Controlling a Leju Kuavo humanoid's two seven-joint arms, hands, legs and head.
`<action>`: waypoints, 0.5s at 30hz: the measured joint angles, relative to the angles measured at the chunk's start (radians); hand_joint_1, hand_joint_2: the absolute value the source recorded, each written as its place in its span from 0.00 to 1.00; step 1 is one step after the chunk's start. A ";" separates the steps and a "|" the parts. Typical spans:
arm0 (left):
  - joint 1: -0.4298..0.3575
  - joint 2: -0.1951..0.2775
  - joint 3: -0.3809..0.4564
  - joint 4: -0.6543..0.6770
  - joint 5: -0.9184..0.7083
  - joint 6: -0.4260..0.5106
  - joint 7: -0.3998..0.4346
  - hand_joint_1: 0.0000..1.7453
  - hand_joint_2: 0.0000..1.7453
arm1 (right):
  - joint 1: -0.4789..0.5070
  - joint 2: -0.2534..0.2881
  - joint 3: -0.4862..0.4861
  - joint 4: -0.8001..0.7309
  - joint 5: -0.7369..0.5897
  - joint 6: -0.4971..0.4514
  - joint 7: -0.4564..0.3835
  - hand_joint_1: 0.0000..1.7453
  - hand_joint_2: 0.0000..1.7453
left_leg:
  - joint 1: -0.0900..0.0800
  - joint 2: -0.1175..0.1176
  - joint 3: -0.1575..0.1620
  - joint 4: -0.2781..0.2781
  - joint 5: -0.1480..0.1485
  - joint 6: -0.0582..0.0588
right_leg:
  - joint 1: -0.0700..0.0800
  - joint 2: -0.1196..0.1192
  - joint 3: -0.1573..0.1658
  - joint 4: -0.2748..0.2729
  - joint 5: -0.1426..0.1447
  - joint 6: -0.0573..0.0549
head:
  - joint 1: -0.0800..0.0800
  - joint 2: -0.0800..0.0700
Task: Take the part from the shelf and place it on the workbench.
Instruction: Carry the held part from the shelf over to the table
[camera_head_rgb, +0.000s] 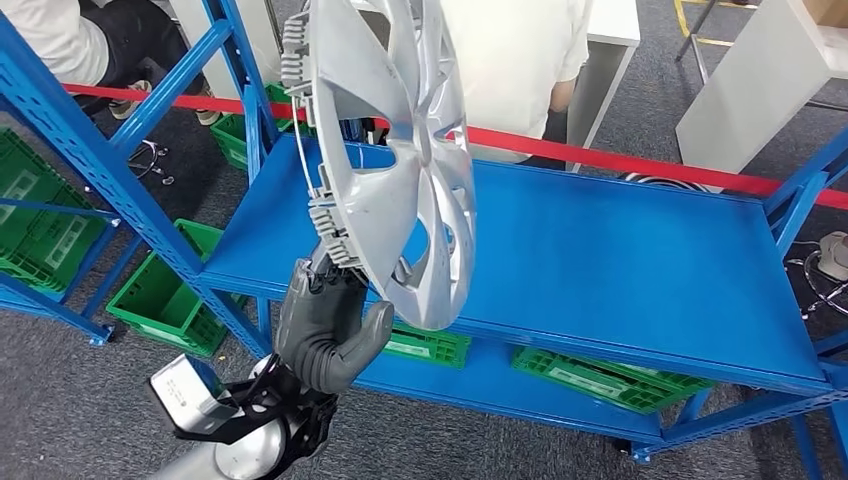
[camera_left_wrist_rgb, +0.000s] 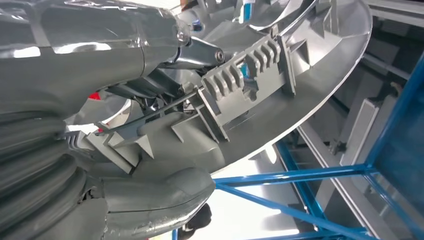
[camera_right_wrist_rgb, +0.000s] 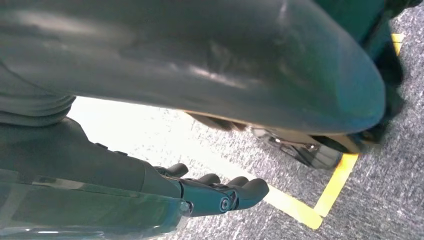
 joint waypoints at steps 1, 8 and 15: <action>0.006 0.001 0.001 0.000 -0.001 0.004 0.001 1.00 1.00 | 0.002 -0.001 0.000 0.000 0.000 -0.001 0.000 0.00 0.00 | 0.000 0.000 0.000 0.000 0.000 0.000 | 0.000 0.000 -0.021 0.052 -0.015 0.000 | 0.000 0.000; 0.027 0.009 0.021 -0.002 -0.014 0.028 0.002 1.00 1.00 | -0.001 -0.017 0.003 0.000 -0.012 -0.016 -0.004 0.00 0.00 | -0.001 -0.006 -0.008 0.009 -0.008 -0.023 | 0.010 0.002 0.085 -0.181 0.121 -0.030 | -0.001 0.000; 0.027 0.016 0.040 -0.002 -0.013 0.030 0.010 1.00 1.00 | -0.007 -0.022 0.005 -0.001 -0.020 -0.019 -0.011 0.00 0.00 | 0.003 -0.004 -0.091 0.196 -0.137 -0.056 | 0.004 -0.002 0.076 -0.219 0.134 -0.059 | -0.013 0.000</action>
